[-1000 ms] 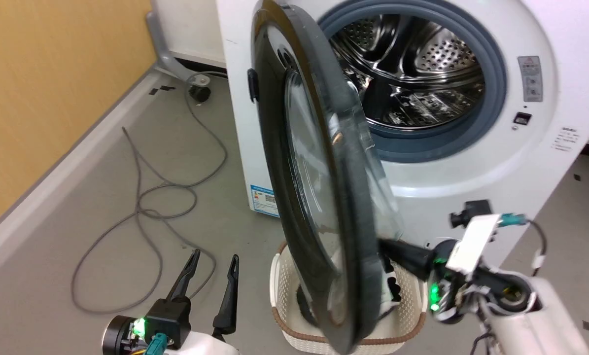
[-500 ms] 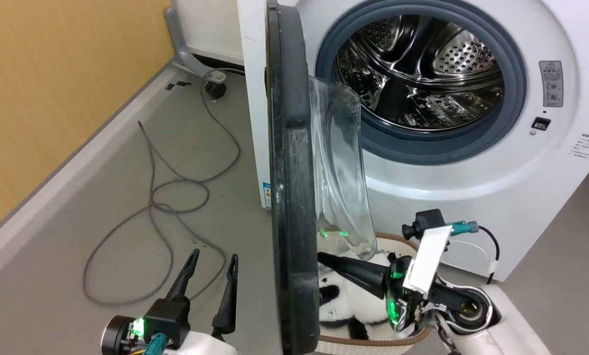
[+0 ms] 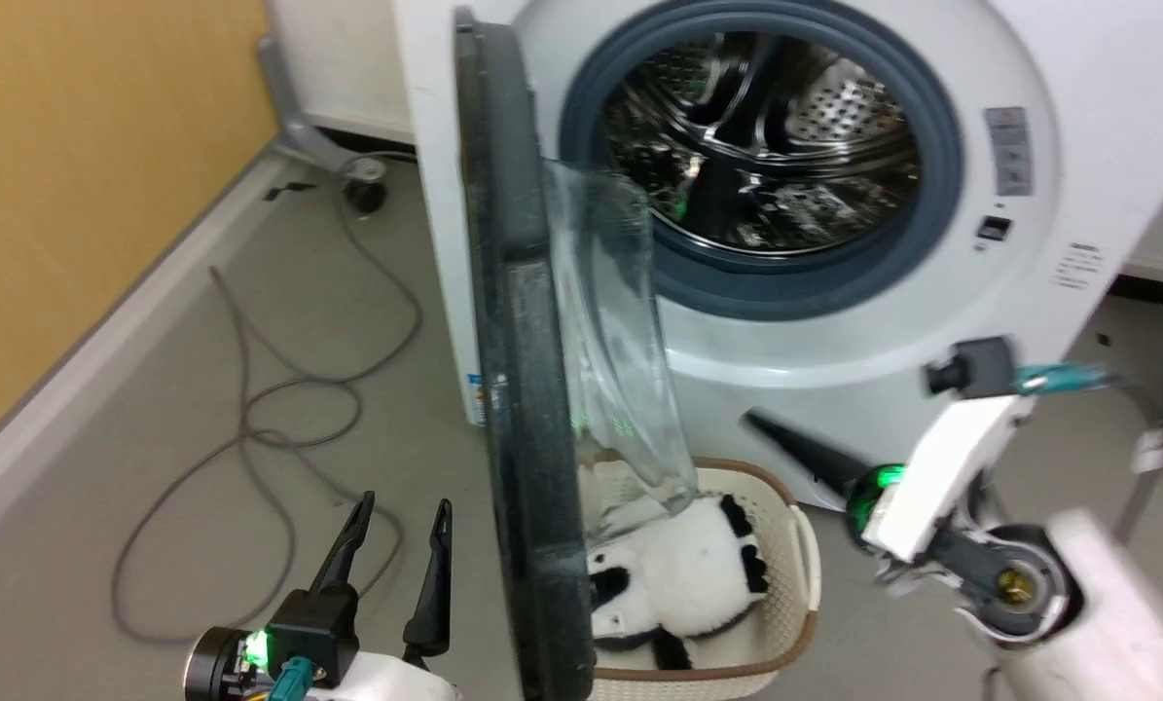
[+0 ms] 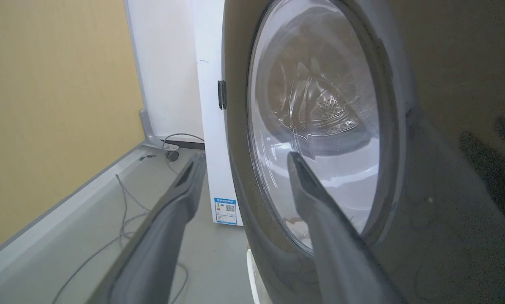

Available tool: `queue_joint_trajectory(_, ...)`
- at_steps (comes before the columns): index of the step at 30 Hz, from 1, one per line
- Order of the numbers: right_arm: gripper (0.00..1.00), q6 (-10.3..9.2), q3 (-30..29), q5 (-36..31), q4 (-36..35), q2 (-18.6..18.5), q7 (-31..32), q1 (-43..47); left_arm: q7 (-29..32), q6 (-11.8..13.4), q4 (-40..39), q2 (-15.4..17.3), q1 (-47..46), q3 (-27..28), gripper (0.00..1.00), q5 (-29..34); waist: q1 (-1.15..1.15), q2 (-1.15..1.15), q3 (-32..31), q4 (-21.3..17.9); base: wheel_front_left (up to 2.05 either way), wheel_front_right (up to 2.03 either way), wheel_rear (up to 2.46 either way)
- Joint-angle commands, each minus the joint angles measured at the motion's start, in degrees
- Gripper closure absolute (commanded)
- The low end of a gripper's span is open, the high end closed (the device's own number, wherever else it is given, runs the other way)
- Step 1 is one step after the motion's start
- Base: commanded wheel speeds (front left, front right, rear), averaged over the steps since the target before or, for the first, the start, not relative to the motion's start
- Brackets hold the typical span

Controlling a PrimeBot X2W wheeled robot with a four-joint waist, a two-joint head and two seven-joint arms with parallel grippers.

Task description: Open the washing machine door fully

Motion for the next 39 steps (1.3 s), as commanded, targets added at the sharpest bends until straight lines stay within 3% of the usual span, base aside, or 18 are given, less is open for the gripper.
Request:
queue_joint_trajectory(1, 1.0, -0.02, 0.62, -3.23, -1.68, -1.83, -2.39, 0.62, -0.3, 0.25, -0.21, 0.08, 0.85, 0.1, 0.0, -0.41, 0.0, 0.0, 0.12, -1.33, 0.0, 0.0, 0.0)
queue_joint_trajectory(7, 1.0, -0.02, 4.07, -23.95, -5.84, -10.72, -20.01, 2.46, -0.3, 0.42, -0.42, 0.07, 1.0, 1.48, 0.0, -1.02, 0.0, 0.0, 0.07, -4.28, 0.0, 0.0, 0.0)
queue_joint_trajectory(12, 1.0, -0.02, 1.57, -36.95, -4.51, -11.88, -31.61, 6.66, -0.3, 0.42, -0.68, 0.06, 1.26, 2.6, 0.0, -1.01, 0.0, 0.0, -0.23, -5.65, 0.0, 0.0, 0.0)
queue_joint_trajectory(16, 1.0, -0.02, -3.79, -44.16, -3.97, -8.5, -36.62, 12.01, -0.3, 0.22, -0.92, 0.06, 1.87, 3.17, 0.0, -0.94, 0.0, 0.0, -0.55, -6.22, 0.0, 0.0, 0.0)
queue_joint_trajectory(26, 1.0, -0.02, -19.4, -59.38, -6.26, 7.34, -41.74, 24.85, -0.3, -0.39, -1.19, 0.05, 3.37, 4.1, 0.0, -1.01, 0.0, 0.0, -0.78, -7.33, 0.0, 0.0, 0.0)
queue_joint_trajectory(27, 0.0, -0.02, -21.66, -61.37, -7.72, 9.63, -42.17, 26.92, -0.3, -0.81, -1.15, 0.04, 3.84, 4.23, 0.0, -1.08, 0.0, 0.0, -0.64, -7.64, 0.0, 0.0, 0.0)
queue_joint_trajectory(31, 0.0, -0.02, -24.33, -63.29, -8.98, 10.82, -42.71, 28.7, -0.3, -1.45, -0.88, 0.04, 4.13, 3.97, 0.0, -1.0, 0.0, 0.0, -0.39, -7.55, 0.0, 0.0, 0.0)
queue_joint_trajectory(39, 0.0, -0.02, -24.38, -62.41, -9.06, 11.12, -43.28, 30.49, -0.3, -1.97, -0.43, 0.02, 4.41, 3.64, 0.0, -1.32, 0.0, 0.0, -0.21, -7.14, 0.0, 0.0, 0.0)
